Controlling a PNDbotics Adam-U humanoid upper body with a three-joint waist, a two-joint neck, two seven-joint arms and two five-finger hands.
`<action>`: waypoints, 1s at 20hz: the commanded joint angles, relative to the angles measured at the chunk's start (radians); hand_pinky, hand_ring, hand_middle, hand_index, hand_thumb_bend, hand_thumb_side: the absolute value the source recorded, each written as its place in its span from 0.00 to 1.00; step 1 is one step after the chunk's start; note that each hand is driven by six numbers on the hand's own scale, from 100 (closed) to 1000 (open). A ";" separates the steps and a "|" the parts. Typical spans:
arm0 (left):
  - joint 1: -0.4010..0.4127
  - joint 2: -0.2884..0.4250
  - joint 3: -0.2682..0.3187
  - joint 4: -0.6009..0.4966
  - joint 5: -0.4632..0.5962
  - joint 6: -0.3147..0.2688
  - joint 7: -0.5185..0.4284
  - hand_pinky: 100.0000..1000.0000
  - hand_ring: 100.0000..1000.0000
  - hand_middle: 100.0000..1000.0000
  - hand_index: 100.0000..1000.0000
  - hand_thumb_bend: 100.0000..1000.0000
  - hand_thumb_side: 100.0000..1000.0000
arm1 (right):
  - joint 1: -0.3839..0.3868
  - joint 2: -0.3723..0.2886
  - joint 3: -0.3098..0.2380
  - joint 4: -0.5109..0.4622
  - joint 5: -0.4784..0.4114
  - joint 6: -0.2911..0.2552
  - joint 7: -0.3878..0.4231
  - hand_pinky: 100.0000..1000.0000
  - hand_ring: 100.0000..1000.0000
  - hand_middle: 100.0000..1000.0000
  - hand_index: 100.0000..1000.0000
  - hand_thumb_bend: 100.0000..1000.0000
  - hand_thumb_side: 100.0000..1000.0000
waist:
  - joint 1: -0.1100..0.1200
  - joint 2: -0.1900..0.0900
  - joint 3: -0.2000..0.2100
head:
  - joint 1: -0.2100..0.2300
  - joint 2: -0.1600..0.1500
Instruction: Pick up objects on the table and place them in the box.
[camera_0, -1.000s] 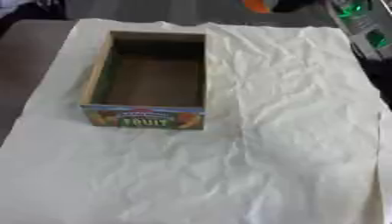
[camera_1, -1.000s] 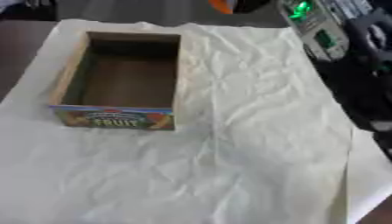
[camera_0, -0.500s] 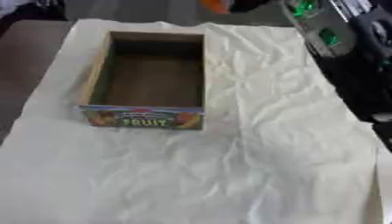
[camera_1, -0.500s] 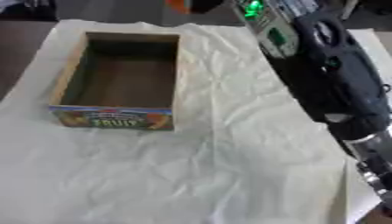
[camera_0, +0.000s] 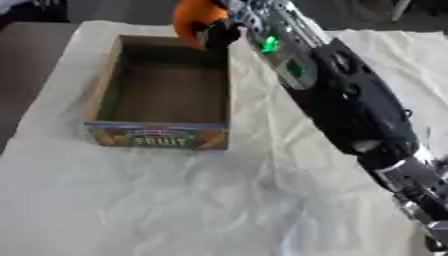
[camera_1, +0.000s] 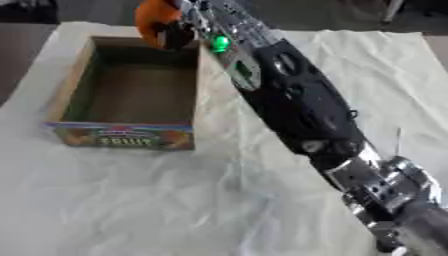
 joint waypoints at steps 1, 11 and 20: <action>-0.012 0.005 -0.002 -0.017 0.004 0.000 -0.004 0.25 0.67 0.82 0.70 0.00 0.72 | -0.029 0.047 -0.001 0.036 0.048 0.000 -0.039 0.78 0.73 0.48 0.63 0.00 0.00 | 0.007 -0.017 0.003 | -0.007 -0.007; -0.016 0.000 -0.005 -0.017 0.008 -0.001 -0.009 0.25 0.67 0.82 0.70 0.00 0.72 | 0.006 0.135 -0.019 0.198 0.165 0.044 -0.161 0.77 0.73 0.49 0.63 0.00 0.00 | 0.007 -0.014 0.013 | -0.018 -0.012; -0.018 0.000 -0.006 -0.017 0.009 0.001 -0.011 0.25 0.68 0.82 0.70 0.00 0.72 | 0.013 0.152 0.006 0.263 0.126 -0.052 -0.083 0.82 0.83 0.73 0.84 0.00 0.12 | 0.005 -0.012 0.015 | -0.019 -0.012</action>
